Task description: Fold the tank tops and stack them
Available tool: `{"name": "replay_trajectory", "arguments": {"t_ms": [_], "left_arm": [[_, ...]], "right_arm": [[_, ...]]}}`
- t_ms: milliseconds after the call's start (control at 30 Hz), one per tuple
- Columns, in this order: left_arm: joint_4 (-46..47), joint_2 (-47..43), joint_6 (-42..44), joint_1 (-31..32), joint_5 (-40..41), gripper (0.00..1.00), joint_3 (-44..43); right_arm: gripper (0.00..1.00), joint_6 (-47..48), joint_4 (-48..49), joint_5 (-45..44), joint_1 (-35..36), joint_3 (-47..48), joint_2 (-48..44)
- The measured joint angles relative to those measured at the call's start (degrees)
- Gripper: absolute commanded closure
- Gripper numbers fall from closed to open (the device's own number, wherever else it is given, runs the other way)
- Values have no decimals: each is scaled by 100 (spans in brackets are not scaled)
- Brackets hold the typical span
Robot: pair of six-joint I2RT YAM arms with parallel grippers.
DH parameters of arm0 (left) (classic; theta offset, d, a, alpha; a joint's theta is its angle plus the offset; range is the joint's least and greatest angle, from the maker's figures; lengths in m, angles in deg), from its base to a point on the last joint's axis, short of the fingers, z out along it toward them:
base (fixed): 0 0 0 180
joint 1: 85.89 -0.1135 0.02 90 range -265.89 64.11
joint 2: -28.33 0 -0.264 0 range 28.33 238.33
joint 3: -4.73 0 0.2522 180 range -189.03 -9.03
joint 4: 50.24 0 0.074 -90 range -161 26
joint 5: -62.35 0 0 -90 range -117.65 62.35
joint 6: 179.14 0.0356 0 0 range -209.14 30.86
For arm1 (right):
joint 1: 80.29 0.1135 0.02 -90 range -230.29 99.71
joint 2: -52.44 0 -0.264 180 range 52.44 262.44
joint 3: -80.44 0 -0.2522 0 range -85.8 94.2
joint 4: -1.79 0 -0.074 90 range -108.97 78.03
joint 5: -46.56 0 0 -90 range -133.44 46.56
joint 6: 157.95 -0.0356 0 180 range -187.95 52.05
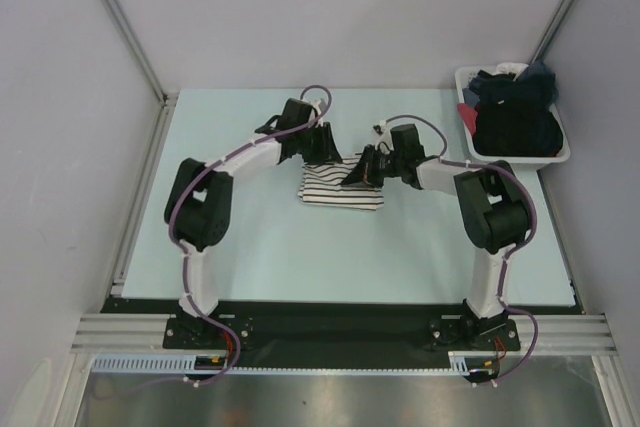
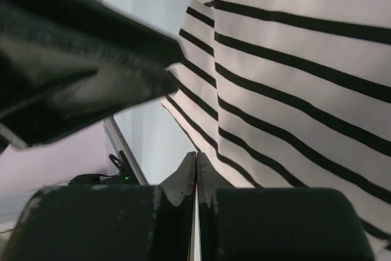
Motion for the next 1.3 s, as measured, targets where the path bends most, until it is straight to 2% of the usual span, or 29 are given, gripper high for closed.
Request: {"name": "replay_trajectory", "arguments": {"t_ms": [200,400,500,533,633,667,767,867,900,1000,1133,1300], "left_arm": [[57,1222,-61,-313,-214,68,-664],[-125,1425,-173,-570,-264,68,-817],[-229,1401,-92,-575,-179,53,-1014],[-247,1355,-35,-575,-140,38,-1019],[-330,1014,94,-575,-24,22,-846],[-319,800,120,-575,7,21,-688],[-146,-37,127,-575,20,25,-48],[234,-990,94,-573,-76,38,680],[448,-1270,68,-573,-127,47,929],[968,-1818,-52,-562,-380,56,1587],[1567,-1926,-221,-452,-708,64,2264],[2256,-1582,-490,-308,-1145,71,2645]], "right_arm": [[100,-448,789,350,-24,-553,680],[98,-595,1001,533,-122,-699,828],[94,-522,839,501,-120,-691,737],[93,-479,743,468,-116,-671,682],[92,-391,424,420,-105,-498,494],[92,-376,363,424,-105,-417,446],[93,-352,256,442,-107,-9,363],[95,-385,264,479,-107,439,365],[96,-426,271,496,-107,584,378],[97,-557,341,562,-85,994,511],[98,-758,417,581,-11,1488,927],[99,-1154,704,632,208,1766,1558]]}}
